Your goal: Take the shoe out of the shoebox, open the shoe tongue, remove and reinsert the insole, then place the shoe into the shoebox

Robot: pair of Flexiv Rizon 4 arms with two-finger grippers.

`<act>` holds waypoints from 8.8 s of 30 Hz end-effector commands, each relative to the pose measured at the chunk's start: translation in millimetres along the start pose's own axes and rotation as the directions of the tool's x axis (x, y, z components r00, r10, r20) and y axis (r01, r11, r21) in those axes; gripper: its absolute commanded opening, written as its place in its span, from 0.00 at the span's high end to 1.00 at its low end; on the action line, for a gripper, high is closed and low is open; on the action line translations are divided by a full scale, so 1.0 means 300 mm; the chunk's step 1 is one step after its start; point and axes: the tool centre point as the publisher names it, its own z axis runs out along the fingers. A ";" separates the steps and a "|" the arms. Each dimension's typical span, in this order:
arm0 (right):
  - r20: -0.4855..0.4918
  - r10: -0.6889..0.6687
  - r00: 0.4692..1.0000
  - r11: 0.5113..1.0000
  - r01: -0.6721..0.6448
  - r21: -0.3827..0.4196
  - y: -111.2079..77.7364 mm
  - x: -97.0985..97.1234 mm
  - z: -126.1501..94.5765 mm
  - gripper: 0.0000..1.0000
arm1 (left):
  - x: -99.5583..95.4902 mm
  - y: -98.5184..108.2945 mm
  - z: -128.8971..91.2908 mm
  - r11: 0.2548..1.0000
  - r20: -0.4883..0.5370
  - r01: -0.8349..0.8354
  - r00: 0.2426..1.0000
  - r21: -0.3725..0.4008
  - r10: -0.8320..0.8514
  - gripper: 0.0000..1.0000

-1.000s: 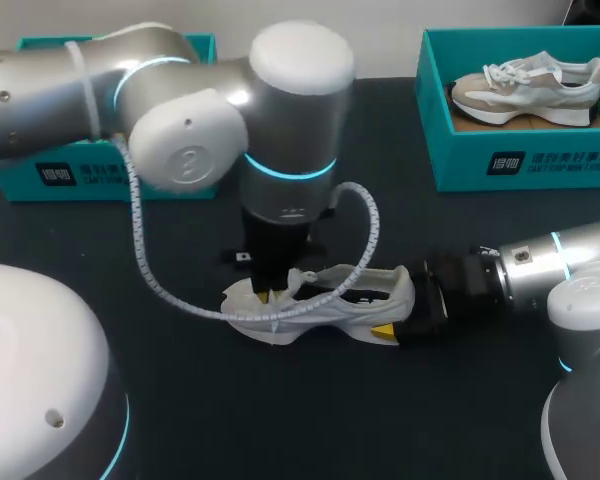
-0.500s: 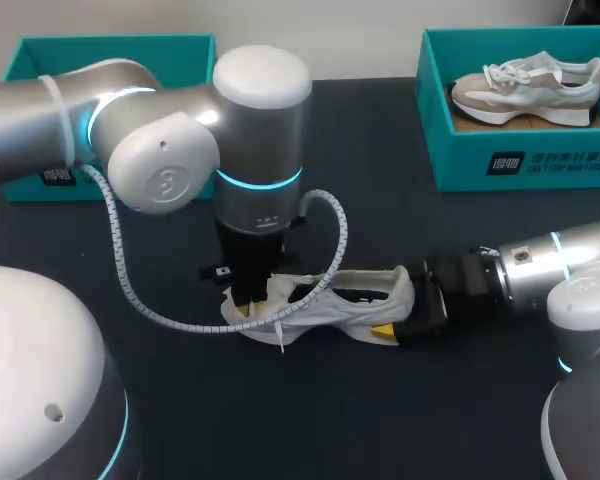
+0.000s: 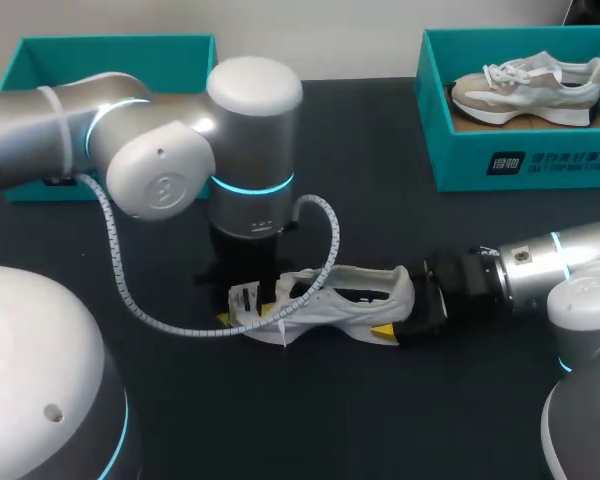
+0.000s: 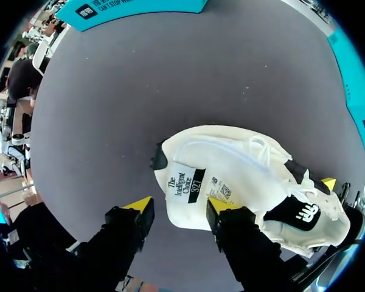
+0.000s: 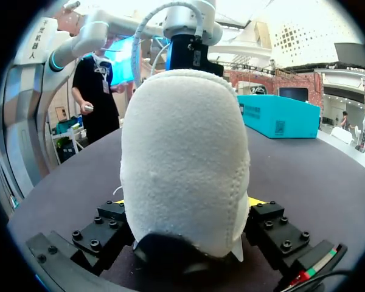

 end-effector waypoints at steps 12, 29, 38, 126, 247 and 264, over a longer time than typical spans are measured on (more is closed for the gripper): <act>0.001 0.001 1.000 1.000 -0.001 0.005 -0.014 -0.001 0.017 1.00 | -0.010 0.075 -0.216 0.993 -0.126 -0.036 0.991 0.108 0.050 0.00; 0.001 0.001 1.000 1.000 -0.001 0.005 -0.014 -0.001 0.017 1.00 | 0.110 0.039 -0.524 0.137 0.070 -0.932 0.170 0.335 0.983 0.00; 0.001 0.001 1.000 1.000 -0.001 0.005 -0.014 -0.001 0.017 1.00 | 0.159 0.020 -0.560 -0.320 0.143 -0.900 -0.289 0.296 0.946 0.00; 0.001 0.001 1.000 1.000 -0.001 0.005 -0.014 -0.001 0.017 1.00 | 0.511 0.109 -0.066 -0.641 0.028 -0.716 -0.660 0.277 0.750 1.00; 0.001 0.001 1.000 1.000 -0.001 0.005 -0.014 -0.001 0.017 1.00 | 0.439 0.175 -0.313 -0.633 0.260 -0.548 -0.607 0.547 0.751 0.52; 0.001 0.001 1.000 1.000 -0.001 0.005 -0.014 -0.001 0.017 1.00 | 0.482 0.153 -0.272 -0.629 0.442 -0.542 -0.448 0.558 0.777 0.51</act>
